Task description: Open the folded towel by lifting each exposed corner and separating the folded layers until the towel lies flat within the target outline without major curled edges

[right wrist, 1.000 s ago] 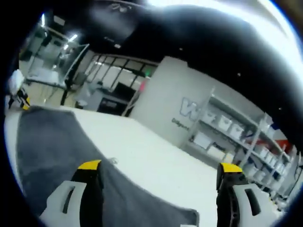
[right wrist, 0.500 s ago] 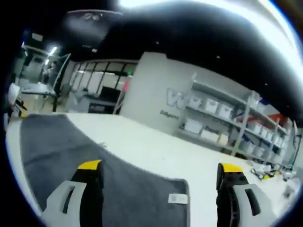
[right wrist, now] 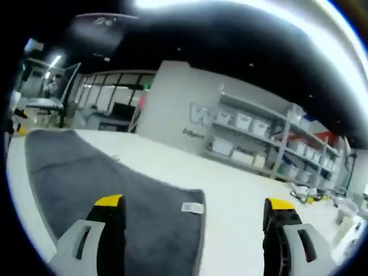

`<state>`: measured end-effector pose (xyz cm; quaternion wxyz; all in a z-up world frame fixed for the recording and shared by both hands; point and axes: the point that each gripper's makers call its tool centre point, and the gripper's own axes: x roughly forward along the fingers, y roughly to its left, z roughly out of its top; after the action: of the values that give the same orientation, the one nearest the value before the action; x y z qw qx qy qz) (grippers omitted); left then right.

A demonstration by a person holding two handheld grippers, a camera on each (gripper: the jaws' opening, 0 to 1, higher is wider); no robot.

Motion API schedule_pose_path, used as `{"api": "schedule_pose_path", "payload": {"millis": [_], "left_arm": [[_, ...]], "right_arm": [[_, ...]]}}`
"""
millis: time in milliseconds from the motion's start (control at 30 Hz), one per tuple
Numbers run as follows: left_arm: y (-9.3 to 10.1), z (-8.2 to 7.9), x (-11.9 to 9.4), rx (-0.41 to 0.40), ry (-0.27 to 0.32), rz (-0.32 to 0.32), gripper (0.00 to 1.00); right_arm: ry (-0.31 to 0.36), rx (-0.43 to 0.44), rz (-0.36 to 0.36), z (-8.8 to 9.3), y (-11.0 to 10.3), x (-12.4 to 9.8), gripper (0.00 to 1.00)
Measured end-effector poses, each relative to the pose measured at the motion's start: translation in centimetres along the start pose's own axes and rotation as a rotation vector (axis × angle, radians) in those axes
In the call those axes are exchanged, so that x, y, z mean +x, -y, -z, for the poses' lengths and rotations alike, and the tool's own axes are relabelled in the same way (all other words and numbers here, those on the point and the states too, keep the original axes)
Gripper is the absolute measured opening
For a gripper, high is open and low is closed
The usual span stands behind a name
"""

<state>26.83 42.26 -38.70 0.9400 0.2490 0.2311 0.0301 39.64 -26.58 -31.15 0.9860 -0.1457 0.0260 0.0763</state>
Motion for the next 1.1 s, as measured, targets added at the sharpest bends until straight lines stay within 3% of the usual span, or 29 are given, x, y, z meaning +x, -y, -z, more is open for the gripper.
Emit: {"api": "schedule_pose_path", "payload": {"millis": [133, 200, 233, 300, 400, 533, 733, 900, 1100], "left_arm": [[2.1, -1.5, -0.5, -0.089, 0.084, 0.109, 0.83], [3.7, -2.4, -0.4, -0.086, 0.112, 0.185, 0.93], [4.8, -3.5, -0.5, -0.08, 0.156, 0.24, 1.0], [6.6, -5.8, -0.9, -0.154, 0.235, 0.333, 1.0], [8.0, -8.6, -1.2, -0.195, 0.3, 0.408, 1.0], [7.5, -10.6, -0.8, -0.212, 0.317, 0.382, 1.0], [7.2, -11.4, 0.4, -0.213, 0.295, 0.345, 1.0], [6.3, -12.9, 2.1, -0.171, 0.244, 0.304, 0.97], [5.5, -16.6, 2.7, -0.157, 0.279, 0.294, 0.99]], "right_arm": [[-0.009, 0.011, 0.021, 0.9, 2.0, -1.7, 0.99], [-0.011, 0.02, 0.031, 1.3, 2.9, -2.7, 0.99], [-0.013, 0.025, 0.034, 1.6, 3.4, -3.3, 0.99], [-0.023, 0.052, 0.059, 2.3, 4.8, -4.3, 0.99], [-0.028, 0.053, 0.061, 3.2, 6.3, -5.6, 1.0], [-0.085, 0.039, 0.041, 5.0, 7.7, -7.2, 1.0], [-0.104, 0.09, 0.093, 6.3, 11.2, -9.5, 1.0], [-0.095, 0.092, 0.115, 5.2, 13.1, -9.5, 1.0], [-0.077, 0.079, 0.123, 3.4, 14.1, -9.4, 1.0]]}}
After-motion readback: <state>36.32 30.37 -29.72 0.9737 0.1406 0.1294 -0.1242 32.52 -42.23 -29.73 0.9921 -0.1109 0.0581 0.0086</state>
